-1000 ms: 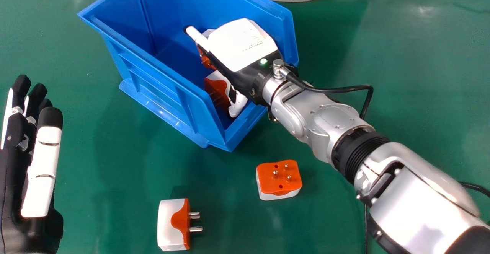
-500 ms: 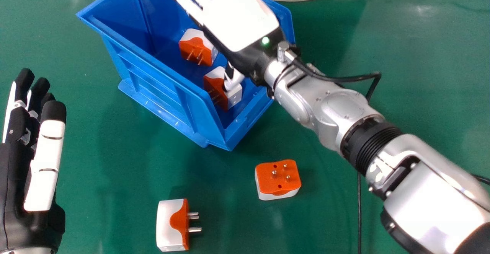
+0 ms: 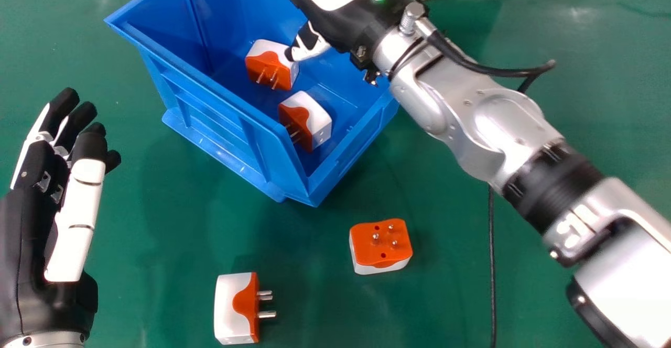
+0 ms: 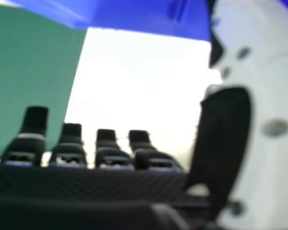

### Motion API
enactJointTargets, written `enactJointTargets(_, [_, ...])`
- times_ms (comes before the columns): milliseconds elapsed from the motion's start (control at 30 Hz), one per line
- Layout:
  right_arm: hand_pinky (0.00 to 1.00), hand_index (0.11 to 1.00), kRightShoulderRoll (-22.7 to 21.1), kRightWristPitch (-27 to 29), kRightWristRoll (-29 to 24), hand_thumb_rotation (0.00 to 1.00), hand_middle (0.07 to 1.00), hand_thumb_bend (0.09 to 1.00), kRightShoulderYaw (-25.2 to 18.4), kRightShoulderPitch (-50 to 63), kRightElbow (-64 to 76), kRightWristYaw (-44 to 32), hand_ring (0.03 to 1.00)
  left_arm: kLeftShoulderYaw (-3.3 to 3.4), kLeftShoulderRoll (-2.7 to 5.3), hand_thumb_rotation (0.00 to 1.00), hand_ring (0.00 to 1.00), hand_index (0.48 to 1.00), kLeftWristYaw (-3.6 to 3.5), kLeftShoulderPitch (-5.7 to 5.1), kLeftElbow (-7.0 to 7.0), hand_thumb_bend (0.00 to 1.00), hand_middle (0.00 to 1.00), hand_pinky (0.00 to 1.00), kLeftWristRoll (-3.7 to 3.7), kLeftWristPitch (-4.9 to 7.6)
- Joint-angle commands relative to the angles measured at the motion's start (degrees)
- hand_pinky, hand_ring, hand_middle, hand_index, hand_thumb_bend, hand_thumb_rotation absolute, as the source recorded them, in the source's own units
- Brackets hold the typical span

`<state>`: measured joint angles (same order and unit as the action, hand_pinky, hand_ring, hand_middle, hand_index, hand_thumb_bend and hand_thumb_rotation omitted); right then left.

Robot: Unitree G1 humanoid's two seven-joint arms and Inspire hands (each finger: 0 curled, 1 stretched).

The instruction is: Pick all objects and put in blue box

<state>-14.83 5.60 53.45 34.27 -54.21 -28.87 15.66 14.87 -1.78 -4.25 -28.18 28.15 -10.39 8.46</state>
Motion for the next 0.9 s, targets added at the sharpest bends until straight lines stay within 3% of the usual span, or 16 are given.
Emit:
enactJointTargets(0, [0.83,0.92,-2.3,-0.94,-0.34,0.01,0.952,0.65,-2.88,2.06,7.46,-1.47,0.935,0.04,-0.62,0.69,0.89,0.886,-0.29,0.15,1.34,0.64,0.89,0.82,0.18,0.62])
enactJointTargets(100, [0.79,0.901,-4.55,-1.32,-0.19,0.01,0.926,0.726,-5.11,6.61,15.58,-3.47,0.904,0.13,-0.83,0.7,0.9,0.895,-0.84,0.09,1.38,0.64,0.91,0.84,0.13,0.85])
enactJointTargets(233, [0.79,0.897,-7.29,-4.12,0.14,0.0,0.92,0.732,-8.69,14.75,29.24,-9.59,0.894,0.02,-0.55,0.71,0.91,0.903,-0.67,-0.33,1.71,0.65,0.92,0.85,0.5,0.67])
enactJointTargets(467, [0.77,0.897,-7.93,-7.67,0.33,0.03,0.92,0.817,-14.65,29.97,48.02,-14.35,0.894,-0.03,-0.33,0.73,0.93,0.92,-1.14,-1.44,1.36,0.66,0.93,0.89,0.51,2.1])
enactJointTargets(533, [0.76,0.896,-7.54,-7.79,-0.54,0.04,0.919,0.825,-16.29,34.45,52.29,-14.9,0.892,-0.14,-0.17,0.73,0.93,0.924,-1.13,-1.85,1.33,0.67,0.94,0.89,0.75,2.6])
enactJointTargets(667, [0.75,0.892,-6.98,-7.61,-1.97,0.09,0.921,0.807,-19.41,46.08,60.34,-15.08,0.891,-0.17,0.1,0.73,0.95,0.938,-1.52,-2.06,-0.02,0.66,0.95,0.92,0.39,4.21])
enactJointTargets(767, [0.77,0.907,-6.05,-7.11,-2.98,0.11,0.937,0.783,-21.27,55.06,64.9,-14.48,0.907,-0.49,0.64,0.73,0.96,0.944,-1.52,-2.17,-0.16,0.65,0.96,0.93,-0.13,3.97])
enactJointTargets(867, [0.78,0.913,-5.12,-4.79,-3.84,0.11,0.944,0.775,-22.46,61.63,66.7,-12.24,0.913,-0.73,0.59,0.72,0.96,0.945,-2.13,-2.12,-0.8,0.64,0.96,0.93,-0.17,4.63])
